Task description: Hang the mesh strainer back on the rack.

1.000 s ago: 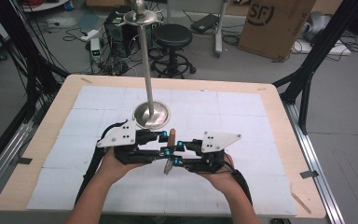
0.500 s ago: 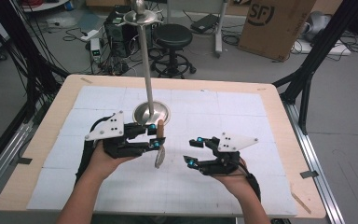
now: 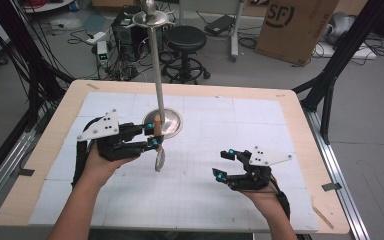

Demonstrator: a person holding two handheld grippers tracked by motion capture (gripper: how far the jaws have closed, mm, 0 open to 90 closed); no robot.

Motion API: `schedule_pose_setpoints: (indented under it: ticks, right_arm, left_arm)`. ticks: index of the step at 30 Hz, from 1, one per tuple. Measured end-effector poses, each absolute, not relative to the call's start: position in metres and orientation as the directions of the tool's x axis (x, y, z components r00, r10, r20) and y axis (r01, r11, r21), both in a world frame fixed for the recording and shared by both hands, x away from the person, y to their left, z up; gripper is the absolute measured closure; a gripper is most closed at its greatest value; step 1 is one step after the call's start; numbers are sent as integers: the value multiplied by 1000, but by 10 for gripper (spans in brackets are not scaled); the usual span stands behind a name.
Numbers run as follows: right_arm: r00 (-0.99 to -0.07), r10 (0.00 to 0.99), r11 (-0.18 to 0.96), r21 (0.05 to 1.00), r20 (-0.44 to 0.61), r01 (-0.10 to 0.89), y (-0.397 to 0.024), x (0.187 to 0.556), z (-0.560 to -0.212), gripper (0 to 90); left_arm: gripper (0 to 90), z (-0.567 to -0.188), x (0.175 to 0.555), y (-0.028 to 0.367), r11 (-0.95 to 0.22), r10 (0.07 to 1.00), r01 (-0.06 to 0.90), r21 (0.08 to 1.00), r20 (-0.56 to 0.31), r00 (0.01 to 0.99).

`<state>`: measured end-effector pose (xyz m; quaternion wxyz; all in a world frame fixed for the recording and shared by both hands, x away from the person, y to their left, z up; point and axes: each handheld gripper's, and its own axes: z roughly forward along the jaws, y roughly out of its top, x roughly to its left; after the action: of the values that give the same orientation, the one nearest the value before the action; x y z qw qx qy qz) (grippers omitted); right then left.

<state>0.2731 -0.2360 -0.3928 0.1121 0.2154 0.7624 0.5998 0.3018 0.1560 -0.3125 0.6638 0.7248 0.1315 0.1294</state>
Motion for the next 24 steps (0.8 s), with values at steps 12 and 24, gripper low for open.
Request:
schedule_pose_setpoints:
  ticks: [12,24]
  right_arm:
    - [-872,479,202,954,102,223,-237,278,-399,308]
    - [-868,485,194,955,106,225,-238,279,-398,306]
  left_arm:
    - [685,-293,314,175,-53,410,27,998,-3,912]
    - [685,-257,333,196,-36,431,1,999,15,902]
